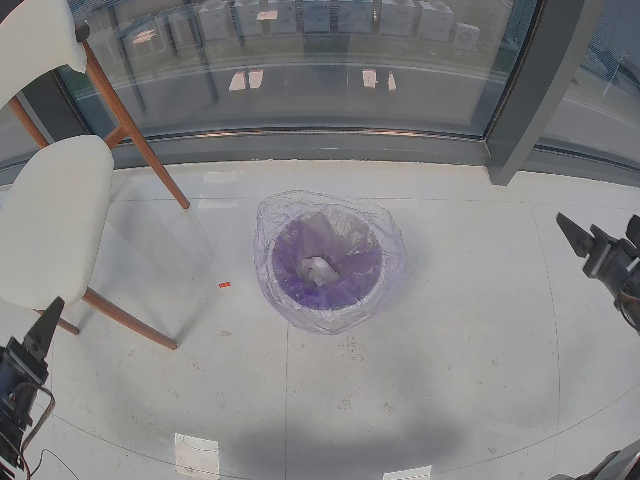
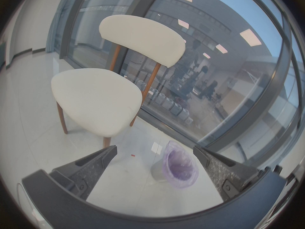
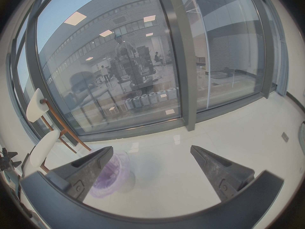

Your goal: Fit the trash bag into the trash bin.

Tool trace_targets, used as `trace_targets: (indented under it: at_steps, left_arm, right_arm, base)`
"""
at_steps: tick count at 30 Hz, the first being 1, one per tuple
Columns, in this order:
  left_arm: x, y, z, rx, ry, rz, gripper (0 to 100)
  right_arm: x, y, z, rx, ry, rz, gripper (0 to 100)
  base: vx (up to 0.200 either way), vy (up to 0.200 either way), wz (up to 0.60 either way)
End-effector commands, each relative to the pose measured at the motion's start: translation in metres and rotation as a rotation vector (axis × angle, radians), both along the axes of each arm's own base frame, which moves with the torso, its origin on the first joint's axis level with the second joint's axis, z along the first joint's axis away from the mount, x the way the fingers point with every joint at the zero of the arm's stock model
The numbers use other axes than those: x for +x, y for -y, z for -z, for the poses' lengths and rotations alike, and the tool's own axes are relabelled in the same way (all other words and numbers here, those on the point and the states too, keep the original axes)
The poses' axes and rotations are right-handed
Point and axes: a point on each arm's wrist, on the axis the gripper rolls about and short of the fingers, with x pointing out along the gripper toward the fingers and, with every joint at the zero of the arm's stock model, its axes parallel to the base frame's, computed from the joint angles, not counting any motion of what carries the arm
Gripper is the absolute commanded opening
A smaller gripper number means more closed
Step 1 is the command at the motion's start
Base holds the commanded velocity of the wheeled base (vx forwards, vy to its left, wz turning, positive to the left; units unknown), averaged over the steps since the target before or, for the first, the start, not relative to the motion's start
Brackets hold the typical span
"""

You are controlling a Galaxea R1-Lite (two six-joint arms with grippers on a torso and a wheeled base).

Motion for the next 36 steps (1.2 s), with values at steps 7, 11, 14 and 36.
trace_targets:
  at_steps: [7, 11, 14, 36]
  left_arm:
    - [-0.082, 0.001, 0.065, 0.406, 0.053, 0.030, 100]
    - [-0.082, -0.004, 0.067, 0.411, -0.001, -0.199, 100]
    - [-0.082, -0.004, 0.067, 0.419, 0.000, -0.184, 100]
    - [-0.081, -0.001, 0.072, 0.535, -0.008, -0.030, 100]
  right_arm:
    - [-0.187, 0.013, 0.108, -0.202, 0.018, 0.077, 100]
    - [-0.188, 0.013, 0.109, -0.208, 0.029, 0.068, 100]
    - [-0.188, 0.013, 0.109, -0.205, 0.030, 0.065, 100]
    - [-0.188, 0.013, 0.108, -0.203, 0.032, 0.060, 100]
  base:
    - [0.000, 0.000, 0.00]
    - [0.000, 0.000, 0.00]
    - [0.000, 0.000, 0.00]
    - [0.082, 0.027, 0.00]
